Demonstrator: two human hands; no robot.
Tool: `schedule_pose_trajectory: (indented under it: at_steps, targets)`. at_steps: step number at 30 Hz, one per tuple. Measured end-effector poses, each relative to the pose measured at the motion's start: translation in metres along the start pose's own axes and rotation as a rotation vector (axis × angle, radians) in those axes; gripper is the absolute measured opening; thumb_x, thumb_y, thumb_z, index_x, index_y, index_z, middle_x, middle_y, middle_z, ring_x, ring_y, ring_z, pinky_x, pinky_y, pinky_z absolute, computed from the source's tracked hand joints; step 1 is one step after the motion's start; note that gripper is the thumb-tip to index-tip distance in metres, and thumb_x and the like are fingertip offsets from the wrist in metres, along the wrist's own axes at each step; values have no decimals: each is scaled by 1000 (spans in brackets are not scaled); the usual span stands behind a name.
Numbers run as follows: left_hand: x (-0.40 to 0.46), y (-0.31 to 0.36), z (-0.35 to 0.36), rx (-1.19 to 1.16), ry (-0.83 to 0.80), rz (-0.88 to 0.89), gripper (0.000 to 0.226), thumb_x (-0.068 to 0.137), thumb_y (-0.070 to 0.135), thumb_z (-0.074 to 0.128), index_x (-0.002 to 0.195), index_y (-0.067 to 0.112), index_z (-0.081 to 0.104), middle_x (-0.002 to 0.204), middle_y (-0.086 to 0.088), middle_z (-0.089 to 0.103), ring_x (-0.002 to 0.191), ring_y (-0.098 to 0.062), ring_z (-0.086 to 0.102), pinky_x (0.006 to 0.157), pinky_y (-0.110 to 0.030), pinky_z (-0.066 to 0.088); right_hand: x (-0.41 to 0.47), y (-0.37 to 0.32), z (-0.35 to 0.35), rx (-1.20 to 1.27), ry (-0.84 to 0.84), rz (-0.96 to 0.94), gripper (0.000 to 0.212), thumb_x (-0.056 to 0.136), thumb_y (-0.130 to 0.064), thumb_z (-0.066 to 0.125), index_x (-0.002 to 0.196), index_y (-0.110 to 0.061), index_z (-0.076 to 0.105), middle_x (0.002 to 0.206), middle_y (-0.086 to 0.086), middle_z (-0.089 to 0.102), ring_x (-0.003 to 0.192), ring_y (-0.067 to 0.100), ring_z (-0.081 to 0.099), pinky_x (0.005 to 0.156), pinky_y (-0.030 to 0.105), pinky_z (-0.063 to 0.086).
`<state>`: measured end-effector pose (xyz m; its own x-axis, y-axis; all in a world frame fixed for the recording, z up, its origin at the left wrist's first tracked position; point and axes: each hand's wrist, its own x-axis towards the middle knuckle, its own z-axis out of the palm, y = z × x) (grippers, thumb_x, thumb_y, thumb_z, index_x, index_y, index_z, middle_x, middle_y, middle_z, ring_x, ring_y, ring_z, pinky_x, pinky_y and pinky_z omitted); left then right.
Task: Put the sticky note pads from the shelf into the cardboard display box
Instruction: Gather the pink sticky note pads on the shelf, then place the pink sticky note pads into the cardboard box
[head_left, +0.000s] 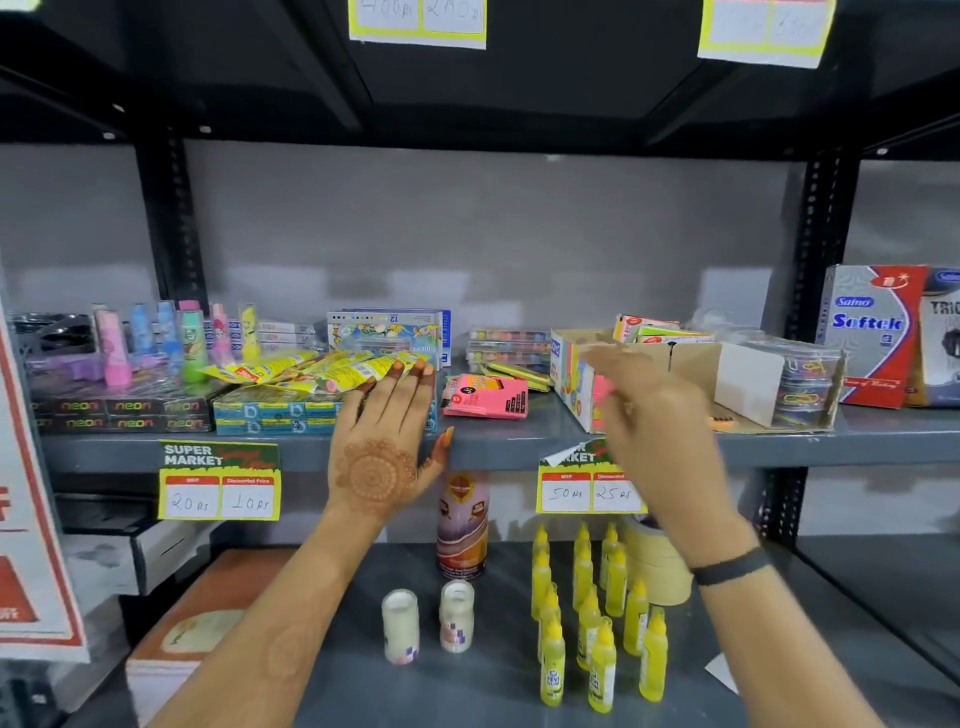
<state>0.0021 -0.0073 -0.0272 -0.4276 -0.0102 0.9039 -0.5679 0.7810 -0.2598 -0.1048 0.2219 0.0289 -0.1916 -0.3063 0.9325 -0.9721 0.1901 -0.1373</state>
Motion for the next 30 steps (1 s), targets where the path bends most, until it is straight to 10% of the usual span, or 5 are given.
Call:
schedule_pose_trajectory:
  at_steps: [9,14,23,30]
  targets:
    - [0,0,-1,-3,-1,14,62,99,46,27,129,0,56,118,-15,65,108,-31,60,92,-45,40,10,-11,85,-191,-611,-105,52,94,-48,38,130,-11,47,135,10,52,122,27,47,100,39,40]
    - [0,1,-2,-15,4,3,63,100,47,24,127,0,57,117,-16,65,108,-31,60,92,-45,41,-17,-7,67,-200,-369,-238,42,65,-7,78,106,-9,69,103,9,73,89,28,69,76,36,56]
    - [0,0,-2,-35,7,5,63,99,46,25,129,0,56,119,-16,64,110,-32,58,94,-46,40,-15,-12,41,-170,-165,-266,50,51,13,78,99,-2,69,89,15,75,73,29,72,58,33,58]
    - [0,1,-1,-7,-5,-6,62,98,45,25,127,1,58,118,-16,65,109,-32,61,93,-45,38,5,7,-19,-92,328,-192,32,79,14,64,109,2,64,104,15,71,92,27,69,84,37,54]
